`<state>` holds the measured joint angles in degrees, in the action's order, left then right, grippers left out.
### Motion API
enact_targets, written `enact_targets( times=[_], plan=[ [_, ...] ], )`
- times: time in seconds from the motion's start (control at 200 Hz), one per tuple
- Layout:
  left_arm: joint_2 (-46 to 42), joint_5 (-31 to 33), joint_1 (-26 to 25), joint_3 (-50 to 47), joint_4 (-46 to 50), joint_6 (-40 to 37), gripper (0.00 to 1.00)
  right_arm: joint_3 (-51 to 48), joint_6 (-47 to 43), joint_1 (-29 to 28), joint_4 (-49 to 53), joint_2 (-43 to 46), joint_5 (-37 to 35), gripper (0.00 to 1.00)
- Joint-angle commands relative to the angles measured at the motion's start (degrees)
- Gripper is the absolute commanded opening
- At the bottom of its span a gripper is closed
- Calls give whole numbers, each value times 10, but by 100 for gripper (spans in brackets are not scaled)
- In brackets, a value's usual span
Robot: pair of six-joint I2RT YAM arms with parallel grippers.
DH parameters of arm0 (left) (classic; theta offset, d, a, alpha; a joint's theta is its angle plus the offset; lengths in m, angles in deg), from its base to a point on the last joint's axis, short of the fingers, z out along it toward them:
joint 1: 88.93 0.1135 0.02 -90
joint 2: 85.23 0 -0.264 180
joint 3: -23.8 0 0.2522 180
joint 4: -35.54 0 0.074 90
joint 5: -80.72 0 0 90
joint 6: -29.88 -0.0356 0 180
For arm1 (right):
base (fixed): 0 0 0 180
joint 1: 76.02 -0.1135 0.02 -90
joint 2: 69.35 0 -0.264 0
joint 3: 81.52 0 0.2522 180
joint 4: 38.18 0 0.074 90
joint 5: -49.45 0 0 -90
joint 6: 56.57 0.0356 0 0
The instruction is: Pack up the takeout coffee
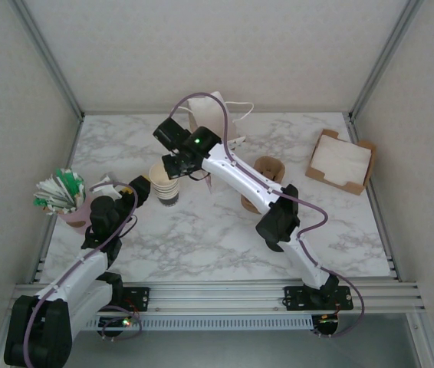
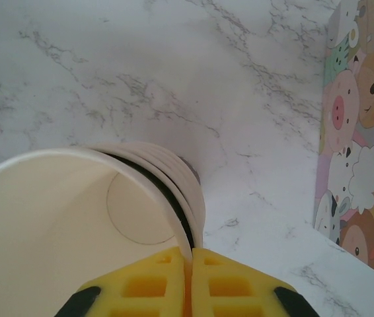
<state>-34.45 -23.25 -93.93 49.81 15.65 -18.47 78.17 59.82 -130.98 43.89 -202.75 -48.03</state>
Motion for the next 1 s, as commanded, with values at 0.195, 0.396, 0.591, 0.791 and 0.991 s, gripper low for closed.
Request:
enact_targets(
  times=[0.195,0.396,0.591,0.791,0.991],
  plan=[
    [-2,-12,4,-2,-17,2,77,17,25,16,-16,28,38,5],
    [-3,-13,4,-2,-17,2,77,17,32,19,-24,37,55,4],
    [-3,-13,3,-1,-17,1,77,16,37,21,-33,46,70,2],
    [-6,-11,4,-2,-15,0,77,17,38,21,-32,58,67,2],
    [-11,-6,4,-3,-11,-3,77,17,31,21,-25,89,63,1]
  ],
)
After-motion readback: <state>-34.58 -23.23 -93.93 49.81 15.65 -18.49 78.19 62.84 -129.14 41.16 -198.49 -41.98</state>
